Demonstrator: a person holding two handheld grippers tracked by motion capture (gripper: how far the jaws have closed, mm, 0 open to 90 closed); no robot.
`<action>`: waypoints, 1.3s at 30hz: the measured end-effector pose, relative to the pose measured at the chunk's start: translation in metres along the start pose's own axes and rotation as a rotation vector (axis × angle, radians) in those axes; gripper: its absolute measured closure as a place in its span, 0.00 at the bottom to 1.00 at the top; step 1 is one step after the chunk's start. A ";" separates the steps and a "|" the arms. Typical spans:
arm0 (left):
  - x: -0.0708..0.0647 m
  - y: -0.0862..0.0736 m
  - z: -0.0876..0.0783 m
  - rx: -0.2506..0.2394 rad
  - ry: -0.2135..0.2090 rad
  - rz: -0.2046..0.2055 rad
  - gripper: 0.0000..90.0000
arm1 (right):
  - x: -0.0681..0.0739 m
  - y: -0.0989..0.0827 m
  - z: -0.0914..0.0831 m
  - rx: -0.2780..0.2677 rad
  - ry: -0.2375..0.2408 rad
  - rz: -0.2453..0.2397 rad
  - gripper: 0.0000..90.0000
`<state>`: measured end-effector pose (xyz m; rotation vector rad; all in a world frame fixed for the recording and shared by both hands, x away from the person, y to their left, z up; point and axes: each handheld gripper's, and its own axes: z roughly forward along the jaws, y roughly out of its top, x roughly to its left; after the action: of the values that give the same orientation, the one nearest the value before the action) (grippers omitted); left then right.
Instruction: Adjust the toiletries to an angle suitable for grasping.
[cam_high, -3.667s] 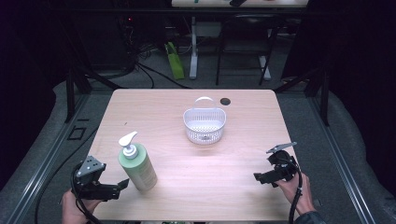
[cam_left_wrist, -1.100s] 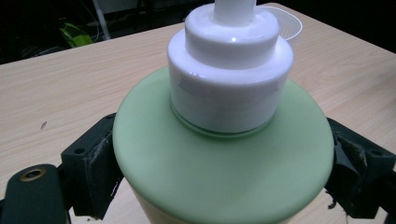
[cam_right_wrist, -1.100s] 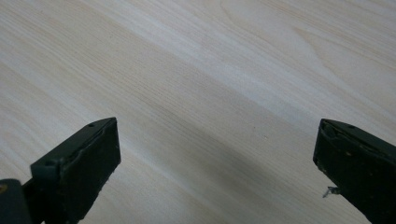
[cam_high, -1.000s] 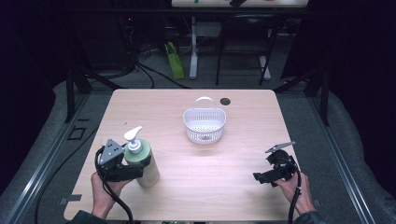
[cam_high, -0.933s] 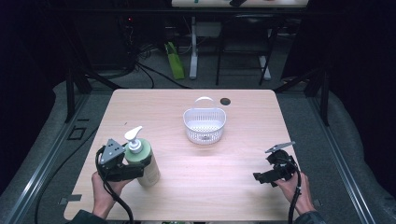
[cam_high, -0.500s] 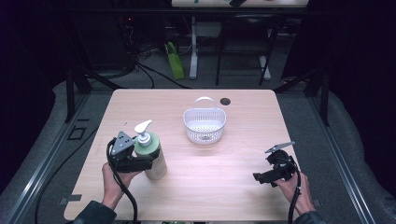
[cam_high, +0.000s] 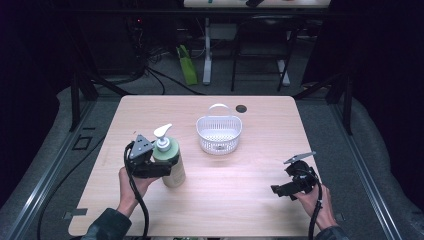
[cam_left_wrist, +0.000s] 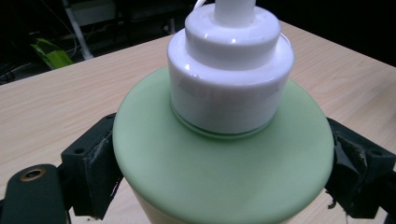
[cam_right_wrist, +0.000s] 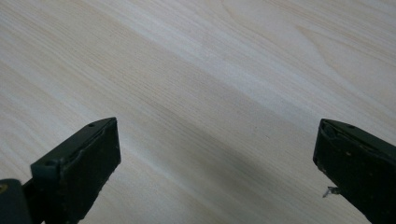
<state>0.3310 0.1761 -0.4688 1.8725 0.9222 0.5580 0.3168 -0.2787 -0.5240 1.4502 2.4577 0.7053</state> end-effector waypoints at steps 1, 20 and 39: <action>0.000 0.000 0.000 0.000 0.000 0.000 0.13 | 0.000 0.000 0.000 0.000 0.000 0.000 0.00; -0.004 0.016 0.029 0.008 -0.038 0.021 0.13 | 0.000 0.000 -0.001 -0.005 0.001 0.001 0.00; -0.002 0.027 0.024 0.006 -0.080 0.016 0.01 | 0.000 0.000 -0.003 -0.015 0.005 0.002 0.00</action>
<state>0.3558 0.1540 -0.4555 1.8951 0.8581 0.4872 0.3154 -0.2797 -0.5216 1.4475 2.4499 0.7267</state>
